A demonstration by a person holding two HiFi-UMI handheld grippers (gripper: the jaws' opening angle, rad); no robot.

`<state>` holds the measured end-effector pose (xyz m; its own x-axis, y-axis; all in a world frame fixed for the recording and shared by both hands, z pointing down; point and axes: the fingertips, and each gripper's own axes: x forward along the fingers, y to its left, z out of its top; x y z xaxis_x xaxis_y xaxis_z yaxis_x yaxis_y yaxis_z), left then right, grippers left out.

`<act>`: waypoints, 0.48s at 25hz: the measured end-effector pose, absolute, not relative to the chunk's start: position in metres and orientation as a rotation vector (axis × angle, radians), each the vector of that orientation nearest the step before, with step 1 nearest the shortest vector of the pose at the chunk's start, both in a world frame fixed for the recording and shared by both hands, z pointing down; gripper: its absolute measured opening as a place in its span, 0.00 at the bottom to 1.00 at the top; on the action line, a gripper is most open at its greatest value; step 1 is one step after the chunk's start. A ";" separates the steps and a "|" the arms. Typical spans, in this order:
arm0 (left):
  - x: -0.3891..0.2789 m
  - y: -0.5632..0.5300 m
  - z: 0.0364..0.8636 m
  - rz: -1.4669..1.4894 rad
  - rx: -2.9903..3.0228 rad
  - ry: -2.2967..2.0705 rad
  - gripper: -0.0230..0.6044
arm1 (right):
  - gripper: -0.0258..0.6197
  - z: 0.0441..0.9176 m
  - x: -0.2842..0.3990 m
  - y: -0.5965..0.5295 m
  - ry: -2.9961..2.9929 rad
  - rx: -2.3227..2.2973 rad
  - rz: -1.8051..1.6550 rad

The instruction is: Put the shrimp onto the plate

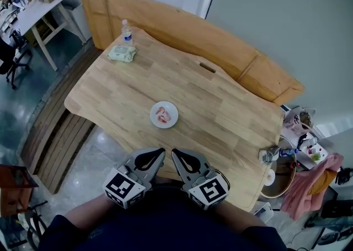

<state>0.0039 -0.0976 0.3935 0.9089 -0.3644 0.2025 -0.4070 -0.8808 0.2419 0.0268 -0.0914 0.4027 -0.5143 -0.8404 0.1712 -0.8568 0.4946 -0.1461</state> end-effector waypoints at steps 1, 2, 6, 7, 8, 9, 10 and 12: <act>0.005 -0.097 0.394 0.220 2.792 -0.573 0.04 | 0.05 0.403 0.027 -0.090 -2.654 1.504 0.324; 0.006 -0.096 0.394 0.221 2.794 -0.571 0.04 | 0.05 0.402 0.027 -0.089 -2.658 1.502 0.320; 0.007 -0.093 0.393 0.220 2.798 -0.573 0.04 | 0.05 0.403 0.028 -0.085 -2.664 1.497 0.322; 0.006 -0.093 0.393 0.220 2.796 -0.573 0.04 | 0.05 0.403 0.027 -0.085 -2.667 1.495 0.320; 0.006 -0.092 0.393 0.220 2.797 -0.572 0.04 | 0.05 0.402 0.026 -0.085 -2.670 1.492 0.317; 0.007 -0.092 0.393 0.219 2.800 -0.572 0.04 | 0.05 0.401 0.025 -0.084 -2.672 1.490 0.313; 0.007 -0.091 0.393 0.218 2.801 -0.571 0.04 | 0.05 0.401 0.025 -0.084 -2.673 1.490 0.311; 0.009 -0.091 0.392 0.214 2.804 -0.568 0.04 | 0.05 0.401 0.026 -0.083 -2.671 1.489 0.311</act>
